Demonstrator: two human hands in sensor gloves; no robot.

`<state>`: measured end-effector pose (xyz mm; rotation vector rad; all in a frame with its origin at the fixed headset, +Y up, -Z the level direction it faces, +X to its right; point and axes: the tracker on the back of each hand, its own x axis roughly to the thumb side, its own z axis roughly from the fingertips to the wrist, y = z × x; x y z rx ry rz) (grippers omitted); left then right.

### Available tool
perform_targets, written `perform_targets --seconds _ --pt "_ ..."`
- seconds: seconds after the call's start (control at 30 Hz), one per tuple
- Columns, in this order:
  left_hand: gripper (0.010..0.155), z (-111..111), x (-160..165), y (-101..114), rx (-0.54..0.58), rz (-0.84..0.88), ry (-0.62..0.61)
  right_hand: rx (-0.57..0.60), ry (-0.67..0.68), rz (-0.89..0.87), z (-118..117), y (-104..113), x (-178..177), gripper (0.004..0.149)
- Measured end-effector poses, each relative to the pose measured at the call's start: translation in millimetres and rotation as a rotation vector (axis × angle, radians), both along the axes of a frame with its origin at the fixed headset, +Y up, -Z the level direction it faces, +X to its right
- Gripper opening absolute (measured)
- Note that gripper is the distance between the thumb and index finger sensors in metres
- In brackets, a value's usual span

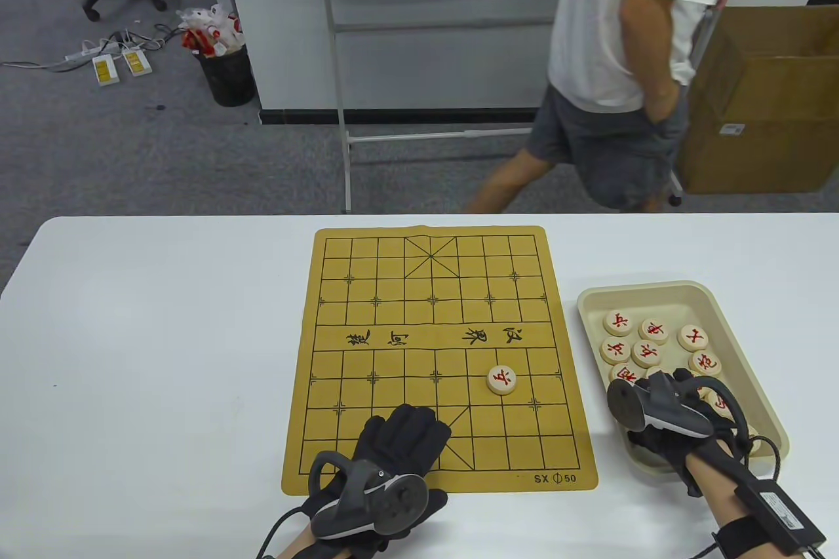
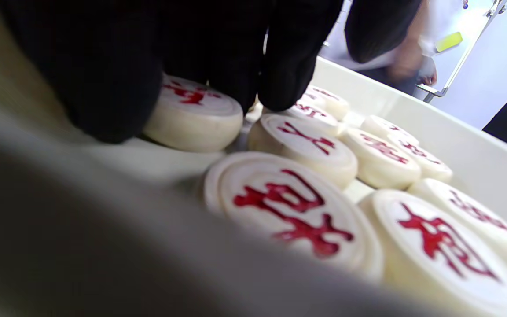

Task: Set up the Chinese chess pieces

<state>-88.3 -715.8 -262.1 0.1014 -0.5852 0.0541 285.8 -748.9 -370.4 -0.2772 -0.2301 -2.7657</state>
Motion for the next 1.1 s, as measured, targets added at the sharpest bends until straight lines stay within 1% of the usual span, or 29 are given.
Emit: perform_targets --seconds 0.07,0.13,0.23,0.27,0.33,0.4,0.43,0.5,0.57,0.63,0.67,0.77,0.8,0.9,0.93,1.0,1.1 --pt "0.086 0.2 -0.1 0.3 0.001 0.001 0.000 0.004 0.008 0.020 1.0 -0.2 -2.0 0.071" --pt "0.086 0.1 -0.5 0.5 0.004 0.002 0.002 0.019 0.010 0.042 0.8 6.1 -3.2 0.071" --pt "0.086 -0.2 -0.7 0.5 0.002 0.005 0.002 0.081 -0.022 0.001 -1.8 29.2 -6.4 0.072" --pt "0.086 -0.3 -0.5 0.4 0.000 0.006 0.002 0.118 -0.026 -0.021 -3.7 39.9 -9.1 0.072" --pt "0.086 -0.2 -0.1 0.0 -0.003 0.005 0.000 0.148 -0.026 -0.084 -9.0 57.4 -17.4 0.072" --pt "0.086 -0.1 0.6 -0.5 -0.004 0.000 -0.002 0.145 -0.003 -0.188 -16.9 69.8 -33.9 0.072" --pt "0.086 0.0 0.6 -0.4 -0.004 -0.001 -0.002 0.135 0.010 -0.206 -19.5 71.1 -40.9 0.073" --pt "0.086 0.0 0.1 -0.2 -0.002 0.000 0.000 0.127 0.043 -0.222 -25.8 68.4 -62.6 0.073" --pt "0.086 -0.2 -0.7 0.0 0.000 0.002 0.003 0.103 0.078 -0.192 -31.6 58.5 -83.7 0.073" --pt "0.086 -0.4 -1.4 0.0 0.000 0.004 0.006 0.069 0.108 -0.138 -38.2 40.6 -106.9 0.072" --pt "0.086 -0.5 -1.5 -0.1 -0.001 0.005 0.006 0.058 0.097 -0.100 -41.3 32.5 -114.2 0.072" --pt "0.086 -0.6 -1.7 0.0 -0.004 0.007 0.006 0.051 0.072 0.026 -52.8 12.5 -123.2 0.072" --pt "0.086 -0.6 -1.8 0.1 -0.004 0.009 0.005 0.046 0.039 0.051 -57.1 7.1 -122.5 0.072" --pt "0.086 -0.6 -1.7 -0.1 -0.006 0.011 0.002 -0.036 -0.008 0.010 -63.6 -3.1 -117.9 0.070" --pt "0.086 -0.7 -1.7 -0.1 -0.007 0.012 0.001 -0.056 -0.015 -0.004 -63.8 -5.2 -116.6 0.071" --pt "0.086 -0.8 -1.8 -0.4 -0.009 0.012 -0.001 -0.025 -0.020 0.006 -60.7 0.1 -113.5 0.073" --pt "0.086 -1.2 -1.8 -1.1 -0.012 0.008 -0.001 0.024 -0.008 -0.085 -53.3 25.0 -103.4 0.073"
